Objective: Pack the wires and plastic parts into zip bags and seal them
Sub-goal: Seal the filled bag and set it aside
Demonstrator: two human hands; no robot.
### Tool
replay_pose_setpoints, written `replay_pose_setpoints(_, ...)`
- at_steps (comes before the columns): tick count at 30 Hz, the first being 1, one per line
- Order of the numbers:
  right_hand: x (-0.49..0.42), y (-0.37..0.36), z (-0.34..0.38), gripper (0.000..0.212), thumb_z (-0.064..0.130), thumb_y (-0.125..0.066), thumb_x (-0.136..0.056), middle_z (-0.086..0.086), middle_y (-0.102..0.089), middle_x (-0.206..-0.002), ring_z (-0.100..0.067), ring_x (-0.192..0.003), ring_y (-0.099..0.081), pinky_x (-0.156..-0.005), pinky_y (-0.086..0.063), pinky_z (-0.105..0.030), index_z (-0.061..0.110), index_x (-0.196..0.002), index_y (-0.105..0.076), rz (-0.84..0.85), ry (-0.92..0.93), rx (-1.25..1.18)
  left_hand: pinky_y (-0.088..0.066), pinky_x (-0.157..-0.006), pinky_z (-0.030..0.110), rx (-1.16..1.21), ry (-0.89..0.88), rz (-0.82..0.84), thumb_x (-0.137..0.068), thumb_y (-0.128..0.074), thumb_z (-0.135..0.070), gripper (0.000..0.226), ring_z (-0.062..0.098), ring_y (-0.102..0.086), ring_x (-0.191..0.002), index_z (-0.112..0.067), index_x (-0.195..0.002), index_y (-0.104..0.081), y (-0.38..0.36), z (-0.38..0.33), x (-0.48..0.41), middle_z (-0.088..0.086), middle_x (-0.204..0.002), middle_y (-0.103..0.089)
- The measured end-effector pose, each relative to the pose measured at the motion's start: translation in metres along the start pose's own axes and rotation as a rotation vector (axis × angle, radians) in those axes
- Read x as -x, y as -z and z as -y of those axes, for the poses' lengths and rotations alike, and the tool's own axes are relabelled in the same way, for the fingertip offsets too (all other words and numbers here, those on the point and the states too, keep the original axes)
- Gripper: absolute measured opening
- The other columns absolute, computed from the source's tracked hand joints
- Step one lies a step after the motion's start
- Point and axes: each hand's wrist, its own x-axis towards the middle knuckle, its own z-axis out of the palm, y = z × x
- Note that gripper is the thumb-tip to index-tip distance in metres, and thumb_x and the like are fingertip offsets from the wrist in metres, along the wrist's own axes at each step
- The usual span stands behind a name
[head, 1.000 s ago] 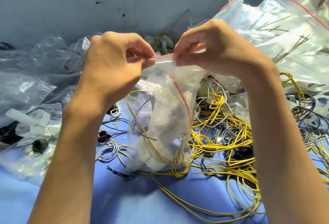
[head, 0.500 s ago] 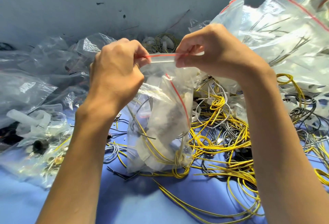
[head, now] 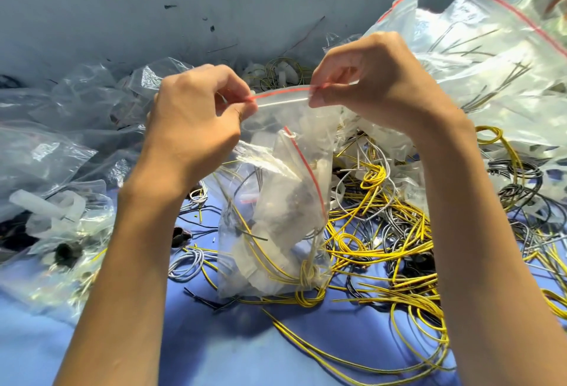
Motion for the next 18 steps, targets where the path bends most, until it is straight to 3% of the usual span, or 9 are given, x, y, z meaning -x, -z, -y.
replay_pose_setpoints(3, 0.001, 0.005, -0.001, 0.008, 0.016, -0.075, -0.076, -0.001, -0.068, -0.072, -0.016, -0.068, -0.060, -0.070, -0.049, -0.028, 0.021, -0.083, -0.074, 0.034, 0.001, -0.019, -0.051, -0.076, 0.036, -0.014, 0.048, -0.025, -0.079, -0.065, -0.022, 0.009, 0.021, -0.059, -0.075, -0.030, -0.077, -0.062, 0.000, 0.001, -0.001, -0.004, -0.077, -0.063)
replay_pose_setpoints(6, 0.000, 0.002, -0.002, 0.013, 0.011, -0.073, -0.076, 0.008, -0.062, -0.064, -0.010, -0.059, -0.051, -0.065, -0.044, -0.024, 0.024, -0.082, -0.074, 0.012, 0.017, 0.000, -0.050, -0.079, 0.036, -0.054, 0.079, -0.028, -0.083, -0.065, -0.018, 0.015, 0.024, -0.061, -0.079, -0.031, -0.077, -0.059, -0.002, 0.002, -0.001, -0.004, -0.077, -0.062)
replay_pose_setpoints(9, -0.001, 0.000, -0.002, 0.014, 0.012, -0.072, -0.077, 0.009, -0.054, -0.061, -0.011, -0.060, -0.044, -0.060, -0.037, -0.025, 0.025, -0.081, -0.071, 0.011, 0.004, 0.012, -0.046, -0.071, 0.018, -0.033, 0.078, 0.008, -0.084, -0.066, -0.019, 0.017, 0.000, -0.057, -0.067, -0.029, -0.073, -0.058, 0.001, 0.002, -0.002, -0.007, -0.074, -0.063)
replay_pose_setpoints(11, 0.000, 0.001, -0.002, 0.010, 0.013, -0.071, -0.079, 0.008, -0.053, -0.061, -0.012, -0.061, -0.044, -0.059, -0.036, -0.026, 0.022, -0.082, -0.072, 0.000, -0.005, -0.001, -0.040, -0.062, 0.004, 0.045, 0.098, 0.145, -0.082, -0.071, -0.029, 0.015, -0.010, -0.055, -0.064, -0.031, -0.076, -0.058, 0.007, 0.006, -0.002, -0.012, -0.079, -0.065)
replay_pose_setpoints(13, -0.001, 0.001, -0.001, 0.009, 0.014, -0.070, -0.079, 0.007, -0.054, -0.062, -0.011, -0.062, -0.045, -0.061, -0.038, -0.027, 0.022, -0.082, -0.070, -0.021, 0.001, -0.040, -0.045, -0.070, 0.008, 0.086, 0.156, 0.372, -0.070, -0.078, -0.049, 0.030, -0.009, -0.060, -0.074, -0.033, -0.088, -0.060, 0.013, 0.009, -0.001, -0.013, -0.088, -0.068)
replay_pose_setpoints(15, -0.002, -0.001, 0.002, 0.012, 0.014, -0.070, -0.079, 0.005, -0.056, -0.064, -0.011, -0.064, -0.048, -0.064, -0.044, -0.029, 0.026, -0.081, -0.068, -0.040, 0.012, -0.075, -0.049, -0.079, 0.023, 0.016, 0.192, 0.569, -0.059, -0.078, -0.062, 0.051, 0.004, -0.065, -0.083, -0.027, -0.092, -0.063, 0.011, 0.009, 0.002, -0.010, -0.089, -0.070)
replay_pose_setpoints(18, -0.002, -0.009, 0.006, 0.009, 0.015, -0.070, -0.082, 0.003, -0.059, -0.068, -0.014, -0.067, -0.053, -0.068, -0.046, -0.027, 0.024, -0.083, -0.069, -0.041, 0.026, -0.074, -0.045, -0.066, 0.028, -0.098, 0.142, 0.660, -0.073, -0.070, -0.050, 0.038, 0.011, -0.056, -0.065, -0.013, -0.077, -0.064, 0.000, 0.008, 0.007, -0.002, -0.070, -0.067)
